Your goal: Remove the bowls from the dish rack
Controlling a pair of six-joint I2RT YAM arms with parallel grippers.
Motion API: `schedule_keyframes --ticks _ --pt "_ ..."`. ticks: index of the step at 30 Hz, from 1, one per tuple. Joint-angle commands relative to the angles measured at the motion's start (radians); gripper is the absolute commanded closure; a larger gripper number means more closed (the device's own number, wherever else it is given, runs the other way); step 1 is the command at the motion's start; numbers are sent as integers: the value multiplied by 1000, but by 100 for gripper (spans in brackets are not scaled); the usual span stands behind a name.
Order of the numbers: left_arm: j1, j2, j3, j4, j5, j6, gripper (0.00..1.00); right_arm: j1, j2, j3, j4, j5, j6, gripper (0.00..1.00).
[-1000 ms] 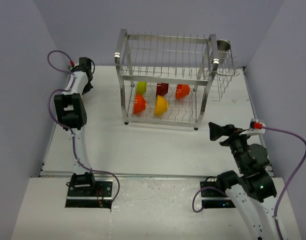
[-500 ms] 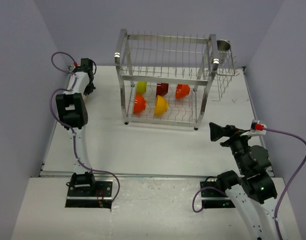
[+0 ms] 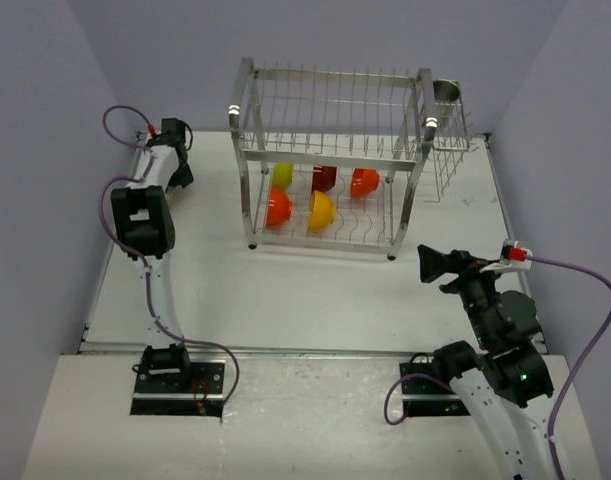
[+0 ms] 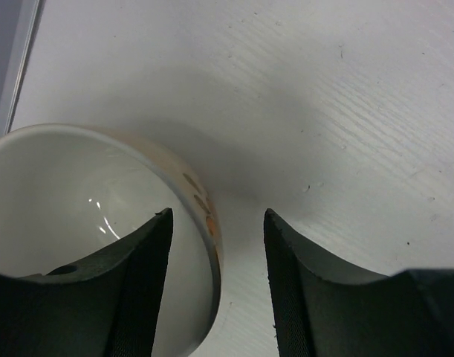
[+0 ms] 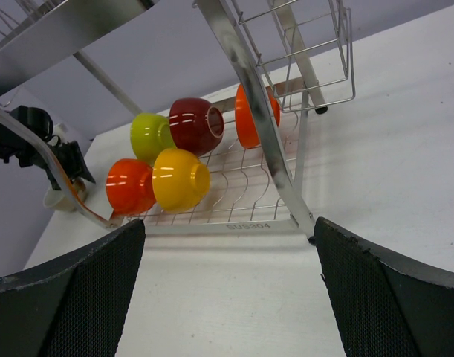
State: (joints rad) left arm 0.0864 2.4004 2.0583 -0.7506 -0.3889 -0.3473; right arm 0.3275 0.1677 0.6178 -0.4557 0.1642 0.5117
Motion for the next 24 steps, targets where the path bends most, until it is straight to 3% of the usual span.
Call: schedule_keyframes --ticks 1,11,15,18,20,24 --pt "-2 -125 -18 54 -16 11 46 2 6 -6 18 -14 -13 4" --pt "-30 -384 -47 86 -105 -21 47 2 15 5 12 -6 -15 4" --pt "-36 -633 -297 184 -78 -68 49 2 21 10 8 21 -13 4" --pt "-53 -822 -472 223 51 -102 56 2 23 11 6 31 -13 9" --pt "-76 -932 -574 221 67 -101 69 2 21 13 6 38 -12 16" --pt "-215 -1079 -745 205 127 -98 77 2 15 16 6 41 -15 34"
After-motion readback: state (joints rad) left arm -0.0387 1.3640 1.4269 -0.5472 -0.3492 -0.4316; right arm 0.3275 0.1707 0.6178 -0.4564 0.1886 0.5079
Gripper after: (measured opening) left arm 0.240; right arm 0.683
